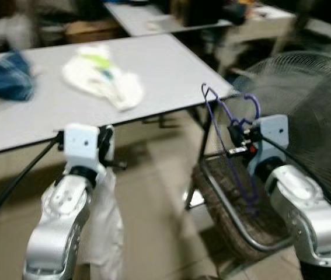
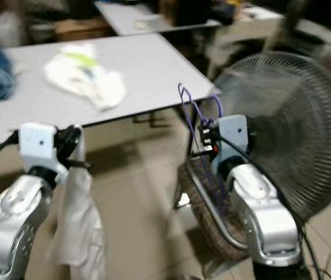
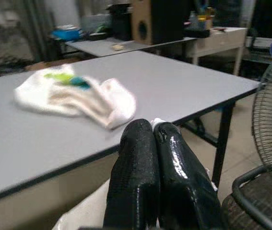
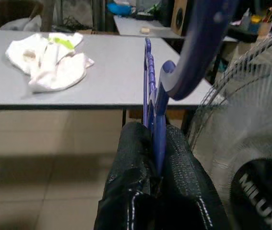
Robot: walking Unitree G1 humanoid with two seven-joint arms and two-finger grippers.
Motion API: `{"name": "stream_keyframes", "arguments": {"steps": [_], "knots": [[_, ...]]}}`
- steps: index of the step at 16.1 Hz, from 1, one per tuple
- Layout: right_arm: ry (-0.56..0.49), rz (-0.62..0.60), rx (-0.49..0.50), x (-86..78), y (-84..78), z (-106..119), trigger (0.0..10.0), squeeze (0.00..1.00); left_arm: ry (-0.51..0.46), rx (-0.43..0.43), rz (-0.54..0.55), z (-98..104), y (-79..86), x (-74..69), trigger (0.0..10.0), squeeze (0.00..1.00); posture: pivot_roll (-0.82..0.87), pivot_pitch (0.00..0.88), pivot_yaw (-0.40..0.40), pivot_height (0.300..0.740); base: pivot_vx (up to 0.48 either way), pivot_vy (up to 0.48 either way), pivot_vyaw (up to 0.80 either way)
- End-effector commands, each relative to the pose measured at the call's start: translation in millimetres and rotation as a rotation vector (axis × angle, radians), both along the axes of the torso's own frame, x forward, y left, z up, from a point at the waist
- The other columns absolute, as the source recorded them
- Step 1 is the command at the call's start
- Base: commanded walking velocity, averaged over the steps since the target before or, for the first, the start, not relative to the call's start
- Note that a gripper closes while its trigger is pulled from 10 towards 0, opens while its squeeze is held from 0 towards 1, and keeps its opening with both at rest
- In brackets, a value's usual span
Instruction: Hang hanger
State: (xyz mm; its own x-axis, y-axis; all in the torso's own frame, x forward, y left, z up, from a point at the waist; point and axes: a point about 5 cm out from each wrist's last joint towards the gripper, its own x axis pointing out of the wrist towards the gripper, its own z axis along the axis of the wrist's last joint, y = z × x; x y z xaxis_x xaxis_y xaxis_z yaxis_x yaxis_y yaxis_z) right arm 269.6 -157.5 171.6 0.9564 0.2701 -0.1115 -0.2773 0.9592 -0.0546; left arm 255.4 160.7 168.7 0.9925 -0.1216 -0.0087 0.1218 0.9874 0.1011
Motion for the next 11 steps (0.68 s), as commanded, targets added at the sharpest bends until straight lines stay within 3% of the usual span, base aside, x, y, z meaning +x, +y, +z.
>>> {"name": "stream_keyframes", "arguments": {"steps": [1,6,11], "knots": [[-0.022,0.037,-0.005,2.7,6.0,4,10.0,0.0,-0.039,0.019,-0.003,8,0.6,2.5,10.0,0.0,-0.07,0.0,0.006,0.74,0.356,0.0,0.0],[-0.05,0.107,-0.043,7.3,8.1,7,10.0,0.0,-0.067,-0.011,-0.004,17,1.9,12.6,10.0,0.0,-0.07,0.0,0.021,0.74,0.389,0.0,0.0],[-0.062,0.145,-0.059,6.0,11.1,8,10.0,0.0,-0.06,-0.05,0.01,16,4.5,12.8,10.0,0.0,-0.07,0.0,0.019,0.74,0.412,0.0,0.0]]}}
